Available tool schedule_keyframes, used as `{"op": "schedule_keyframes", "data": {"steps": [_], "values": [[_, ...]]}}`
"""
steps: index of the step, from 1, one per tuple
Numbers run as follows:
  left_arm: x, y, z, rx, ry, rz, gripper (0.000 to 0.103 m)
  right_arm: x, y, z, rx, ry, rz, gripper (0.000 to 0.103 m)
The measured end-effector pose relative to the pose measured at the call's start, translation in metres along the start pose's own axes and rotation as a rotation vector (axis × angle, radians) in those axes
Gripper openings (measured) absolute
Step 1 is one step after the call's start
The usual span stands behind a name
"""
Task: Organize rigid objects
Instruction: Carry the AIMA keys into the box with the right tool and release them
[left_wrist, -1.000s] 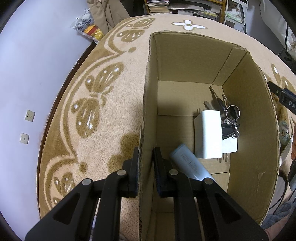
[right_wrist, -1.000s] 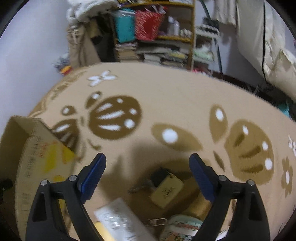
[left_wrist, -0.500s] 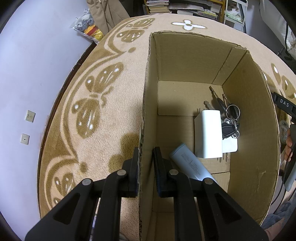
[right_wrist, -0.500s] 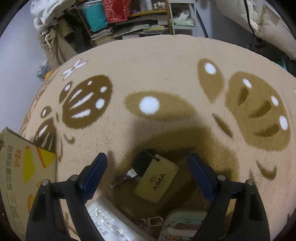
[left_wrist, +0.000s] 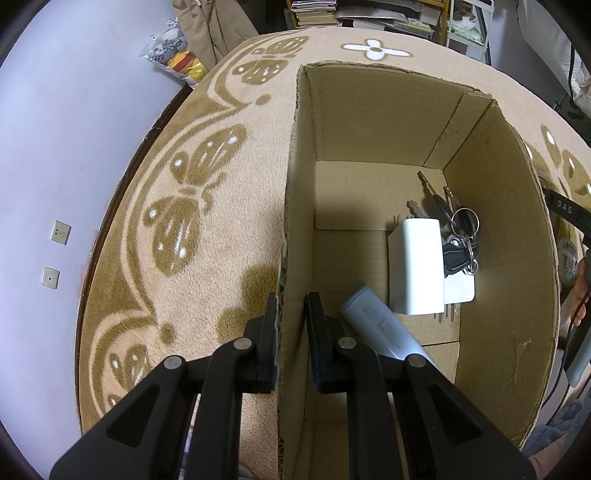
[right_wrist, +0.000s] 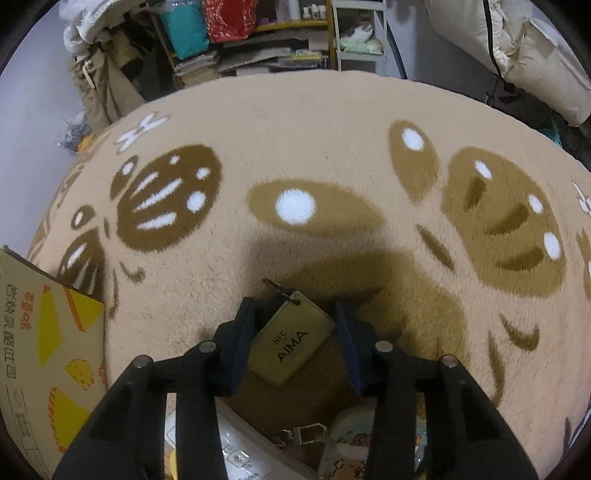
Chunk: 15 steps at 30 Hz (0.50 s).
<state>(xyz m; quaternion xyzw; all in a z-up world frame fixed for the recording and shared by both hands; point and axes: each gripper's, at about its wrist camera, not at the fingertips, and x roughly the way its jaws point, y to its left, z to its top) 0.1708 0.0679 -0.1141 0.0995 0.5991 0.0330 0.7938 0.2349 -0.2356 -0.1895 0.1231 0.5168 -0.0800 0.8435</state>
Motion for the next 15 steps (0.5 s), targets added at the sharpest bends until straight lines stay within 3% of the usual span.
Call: {"op": "schedule_keyframes", "data": {"steps": [5, 15], "values": [[0.001, 0.000, 0.000, 0.001, -0.001, 0.001, 0.014, -0.013, -0.001, 0.000, 0.012, -0.040, 0.049, 0.042], [0.000, -0.001, -0.001, -0.001, 0.000, -0.002, 0.014, -0.037, 0.025, 0.007, -0.080, -0.117, 0.075, 0.033]]}}
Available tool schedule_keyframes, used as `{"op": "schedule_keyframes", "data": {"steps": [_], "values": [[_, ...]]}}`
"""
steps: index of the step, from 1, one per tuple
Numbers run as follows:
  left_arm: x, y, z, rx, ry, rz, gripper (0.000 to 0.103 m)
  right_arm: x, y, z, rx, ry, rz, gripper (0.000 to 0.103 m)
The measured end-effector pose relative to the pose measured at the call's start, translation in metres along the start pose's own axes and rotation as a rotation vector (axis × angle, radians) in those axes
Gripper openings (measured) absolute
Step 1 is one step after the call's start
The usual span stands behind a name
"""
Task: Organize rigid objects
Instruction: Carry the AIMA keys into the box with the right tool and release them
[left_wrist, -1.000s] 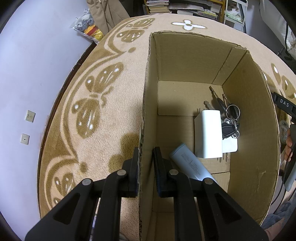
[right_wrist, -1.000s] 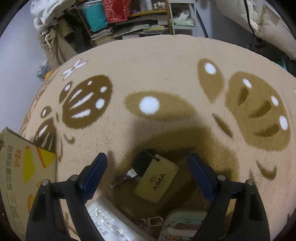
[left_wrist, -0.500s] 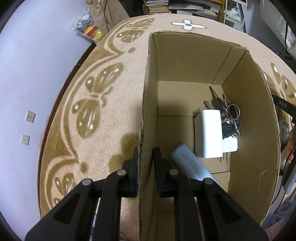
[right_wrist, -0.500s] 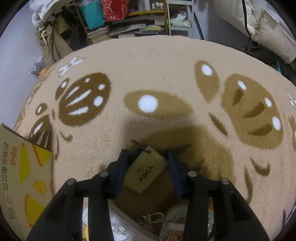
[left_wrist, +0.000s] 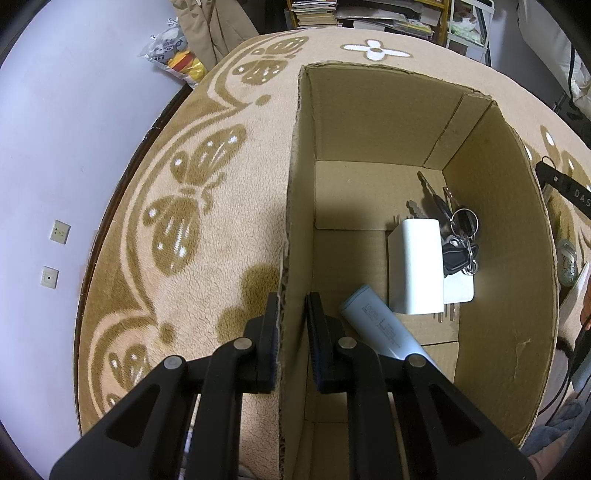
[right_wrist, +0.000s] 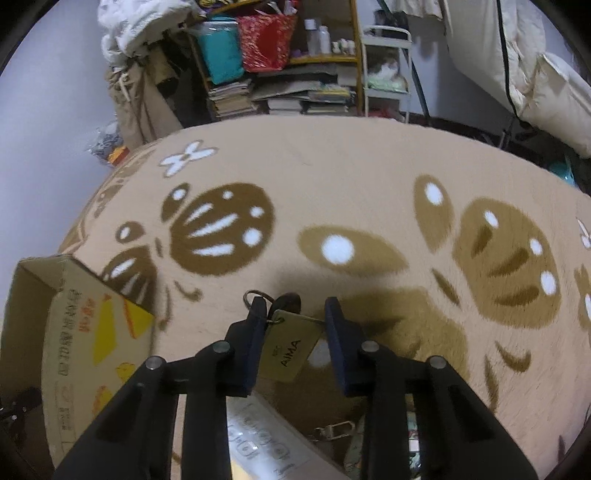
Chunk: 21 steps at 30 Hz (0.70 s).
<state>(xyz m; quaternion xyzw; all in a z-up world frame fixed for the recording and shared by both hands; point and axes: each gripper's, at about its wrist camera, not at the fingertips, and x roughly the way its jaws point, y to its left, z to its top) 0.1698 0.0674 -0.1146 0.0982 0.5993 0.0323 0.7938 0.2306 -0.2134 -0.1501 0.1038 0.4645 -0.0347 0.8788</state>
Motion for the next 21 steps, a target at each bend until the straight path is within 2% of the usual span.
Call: {"op": "schedule_keyframes", "data": {"steps": [13, 21], "values": [[0.001, 0.000, 0.000, -0.002, 0.002, -0.002, 0.014, -0.038, 0.024, 0.010, -0.027, -0.081, 0.106, 0.032], [0.001, 0.000, 0.001, -0.002, 0.001, -0.002, 0.014, -0.080, 0.064, 0.020, -0.105, -0.165, 0.222, 0.032]]}}
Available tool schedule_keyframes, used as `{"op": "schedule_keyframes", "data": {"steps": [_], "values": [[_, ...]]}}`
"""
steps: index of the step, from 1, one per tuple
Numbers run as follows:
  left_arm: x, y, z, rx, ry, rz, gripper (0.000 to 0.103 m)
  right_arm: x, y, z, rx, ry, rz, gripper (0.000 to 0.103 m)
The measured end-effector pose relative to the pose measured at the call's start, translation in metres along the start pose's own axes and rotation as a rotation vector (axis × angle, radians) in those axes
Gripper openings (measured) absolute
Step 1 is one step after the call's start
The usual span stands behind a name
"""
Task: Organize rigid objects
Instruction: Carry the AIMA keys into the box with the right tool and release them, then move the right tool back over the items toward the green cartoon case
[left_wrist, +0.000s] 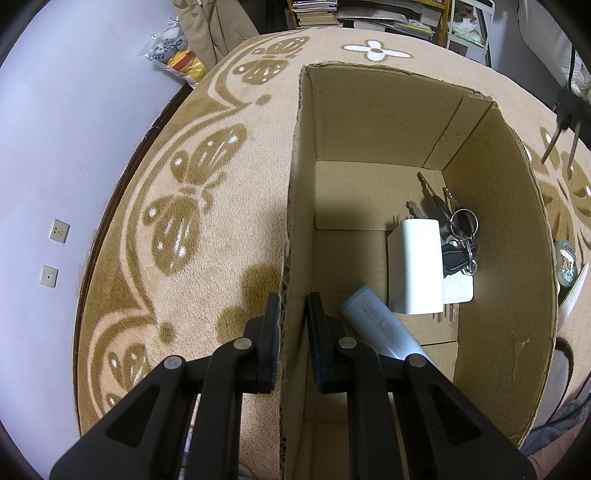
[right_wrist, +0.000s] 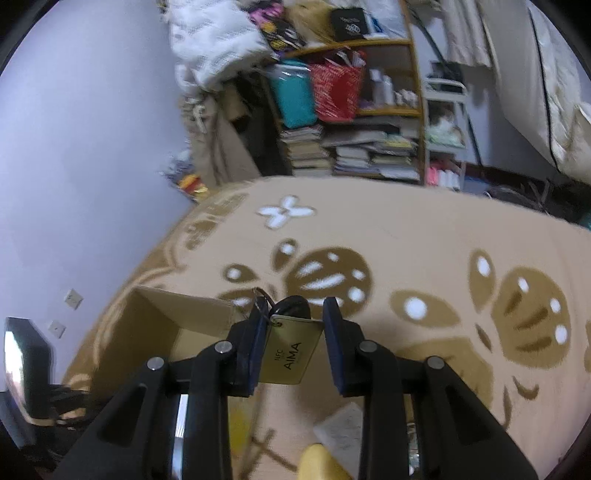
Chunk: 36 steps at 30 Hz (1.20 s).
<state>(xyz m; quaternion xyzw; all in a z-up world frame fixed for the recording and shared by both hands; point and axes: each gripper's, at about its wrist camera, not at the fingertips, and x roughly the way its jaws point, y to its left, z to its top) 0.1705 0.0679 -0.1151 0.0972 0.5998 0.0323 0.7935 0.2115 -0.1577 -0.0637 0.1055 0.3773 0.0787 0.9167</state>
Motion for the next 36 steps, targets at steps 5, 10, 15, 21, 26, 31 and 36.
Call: {"op": "schedule_keyframes", "data": {"steps": [5, 10, 15, 21, 26, 31, 36], "values": [[0.000, 0.000, 0.000, 0.000, 0.000, -0.001, 0.014, -0.016, 0.033, 0.006, -0.042, -0.031, 0.096, 0.032], [0.000, 0.000, 0.000, -0.001, 0.000, -0.001, 0.014, -0.019, 0.059, -0.001, -0.090, -0.013, 0.159, 0.032], [0.000, 0.000, 0.000, -0.001, 0.000, -0.001, 0.014, -0.007, 0.075, -0.019, -0.145, 0.047, 0.179, 0.032], [0.000, -0.001, 0.000, -0.002, -0.001, -0.002, 0.014, 0.008, 0.081, -0.043, -0.166, 0.108, 0.179, 0.032], [-0.001, -0.001, -0.001, -0.001, 0.000, -0.002, 0.014, 0.005, 0.086, -0.049, -0.222, 0.103, 0.157, 0.033], [-0.002, -0.003, -0.001, 0.000, -0.001, -0.001, 0.014, -0.004, 0.088, -0.043, -0.255, 0.093, 0.142, 0.057], [-0.003, -0.001, 0.000, -0.003, -0.002, -0.006, 0.014, -0.015, 0.079, -0.038, -0.230, 0.060, 0.122, 0.070]]}}
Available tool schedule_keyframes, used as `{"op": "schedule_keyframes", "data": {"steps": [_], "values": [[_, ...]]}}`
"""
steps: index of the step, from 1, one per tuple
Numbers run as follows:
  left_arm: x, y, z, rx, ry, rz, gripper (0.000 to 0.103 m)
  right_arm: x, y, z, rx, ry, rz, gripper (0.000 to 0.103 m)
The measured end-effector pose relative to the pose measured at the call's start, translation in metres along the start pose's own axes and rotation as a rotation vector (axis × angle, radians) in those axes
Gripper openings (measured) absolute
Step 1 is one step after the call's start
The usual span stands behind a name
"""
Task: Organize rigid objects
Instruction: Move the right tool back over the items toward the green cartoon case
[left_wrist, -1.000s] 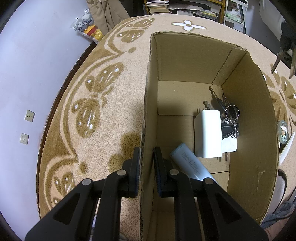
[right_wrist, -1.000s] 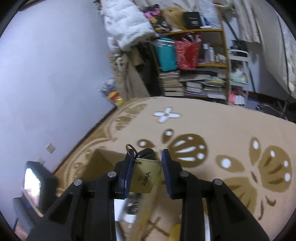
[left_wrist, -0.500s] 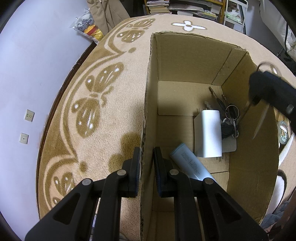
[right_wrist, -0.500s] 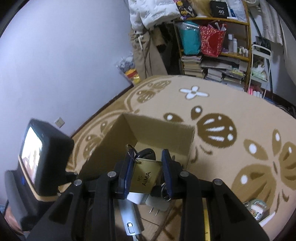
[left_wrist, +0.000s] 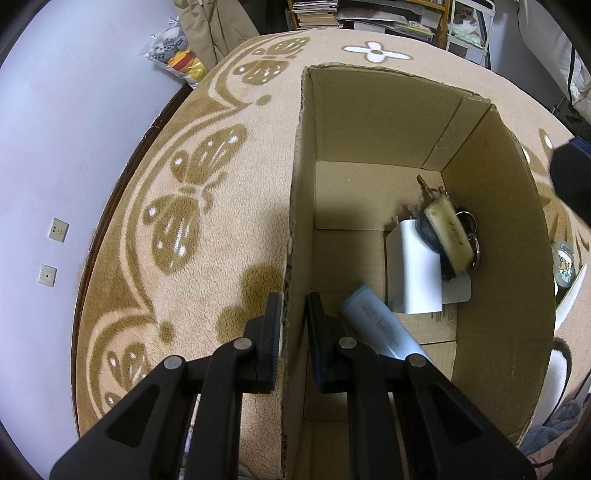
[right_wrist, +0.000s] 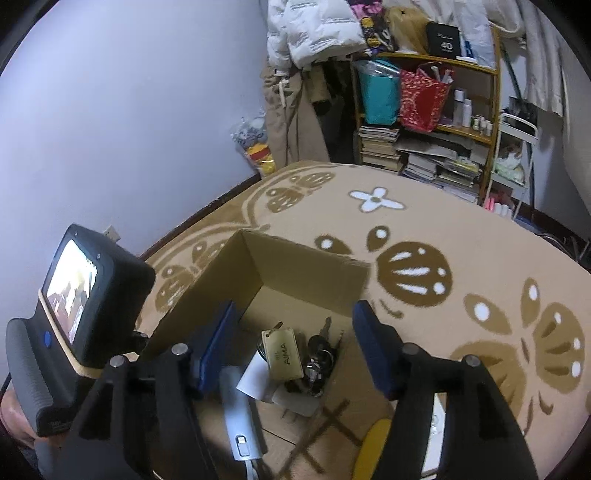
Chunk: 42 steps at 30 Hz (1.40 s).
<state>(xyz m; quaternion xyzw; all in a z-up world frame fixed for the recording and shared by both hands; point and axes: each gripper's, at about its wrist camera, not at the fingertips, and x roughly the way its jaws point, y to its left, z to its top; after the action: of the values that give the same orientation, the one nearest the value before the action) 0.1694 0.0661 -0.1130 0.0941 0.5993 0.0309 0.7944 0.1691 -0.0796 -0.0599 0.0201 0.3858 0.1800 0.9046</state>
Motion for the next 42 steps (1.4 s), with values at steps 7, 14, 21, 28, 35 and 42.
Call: {"op": "schedule_keyframes", "data": {"steps": [7, 14, 21, 28, 35, 42], "values": [[-0.001, -0.001, 0.000, 0.002, -0.001, 0.002, 0.014, -0.011, -0.027, -0.007, 0.046, -0.003, -0.072, 0.089], [-0.001, 0.000, 0.000, 0.004, -0.002, 0.003, 0.014, -0.006, -0.077, -0.020, 0.108, 0.070, -0.196, 0.089], [-0.001, 0.000, -0.001, 0.002, -0.002, 0.002, 0.014, 0.008, -0.130, -0.046, 0.194, 0.159, -0.261, 0.089], [-0.001, 0.002, -0.001, 0.005, -0.003, 0.006, 0.014, 0.017, -0.163, -0.067, 0.272, 0.216, -0.275, 0.089], [-0.001, 0.002, -0.001, 0.008, -0.004, 0.010, 0.014, 0.027, -0.183, -0.083, 0.354, 0.303, -0.283, 0.077], [-0.001, 0.002, -0.001, 0.006, -0.004, 0.009, 0.014, 0.033, -0.185, -0.089, 0.340, 0.366, -0.336, 0.077]]}}
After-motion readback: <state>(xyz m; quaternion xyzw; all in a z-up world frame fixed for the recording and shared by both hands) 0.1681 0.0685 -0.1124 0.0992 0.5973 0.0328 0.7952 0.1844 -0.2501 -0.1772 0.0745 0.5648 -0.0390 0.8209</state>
